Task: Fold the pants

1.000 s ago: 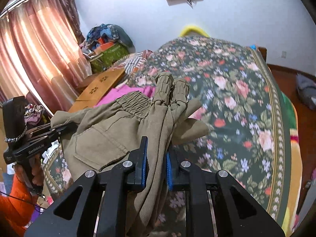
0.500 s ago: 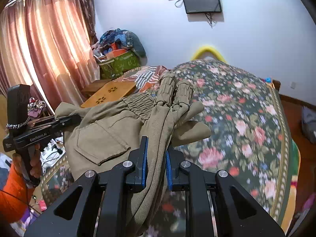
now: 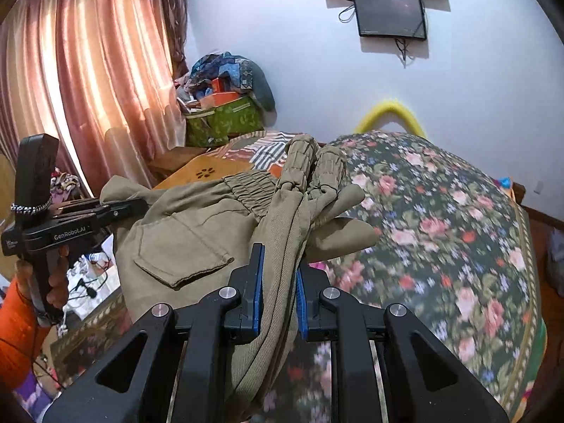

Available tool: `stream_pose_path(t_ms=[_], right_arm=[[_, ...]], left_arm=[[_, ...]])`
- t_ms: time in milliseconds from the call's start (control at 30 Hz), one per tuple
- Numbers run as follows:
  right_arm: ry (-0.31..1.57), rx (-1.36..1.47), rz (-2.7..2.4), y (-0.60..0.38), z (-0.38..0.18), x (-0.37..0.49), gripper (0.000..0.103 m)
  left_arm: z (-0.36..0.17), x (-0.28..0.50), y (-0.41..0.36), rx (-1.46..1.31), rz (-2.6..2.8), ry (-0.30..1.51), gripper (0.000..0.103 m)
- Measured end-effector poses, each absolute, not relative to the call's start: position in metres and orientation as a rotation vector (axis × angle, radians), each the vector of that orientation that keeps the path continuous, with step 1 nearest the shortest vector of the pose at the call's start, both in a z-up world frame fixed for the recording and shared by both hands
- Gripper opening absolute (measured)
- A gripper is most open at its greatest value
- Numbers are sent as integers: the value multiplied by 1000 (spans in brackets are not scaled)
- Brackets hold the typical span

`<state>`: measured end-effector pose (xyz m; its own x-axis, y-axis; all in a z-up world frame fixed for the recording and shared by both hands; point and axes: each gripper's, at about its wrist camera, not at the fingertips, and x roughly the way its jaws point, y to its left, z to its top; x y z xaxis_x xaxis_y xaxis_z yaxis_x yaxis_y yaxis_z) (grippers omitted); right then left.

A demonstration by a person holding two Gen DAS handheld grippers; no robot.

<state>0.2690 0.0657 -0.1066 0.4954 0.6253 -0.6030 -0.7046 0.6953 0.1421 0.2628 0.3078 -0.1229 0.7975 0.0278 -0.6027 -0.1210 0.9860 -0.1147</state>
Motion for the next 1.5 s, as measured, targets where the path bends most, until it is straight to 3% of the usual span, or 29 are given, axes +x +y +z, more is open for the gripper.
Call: stream_pose_path(t_ms=[433, 633, 833, 967, 1200, 1500], right_arm=[[663, -121, 796, 122, -149, 319, 13], [784, -151, 782, 136, -194, 329, 13], [911, -187, 771, 132, -227, 322, 14], [977, -173, 773, 126, -236, 323, 15], [999, -244, 741, 126, -234, 313, 25], [989, -226, 740, 99, -208, 285, 28]], left_arm=[[-176, 322, 368, -160, 139, 689, 16], [-236, 330, 376, -151, 141, 799, 16], [-260, 314, 373, -157, 119, 856, 18], [-278, 309, 380, -222, 130, 937, 27], [-287, 292, 393, -323, 177, 974, 46], [-258, 253, 383, -272, 281, 958, 48]])
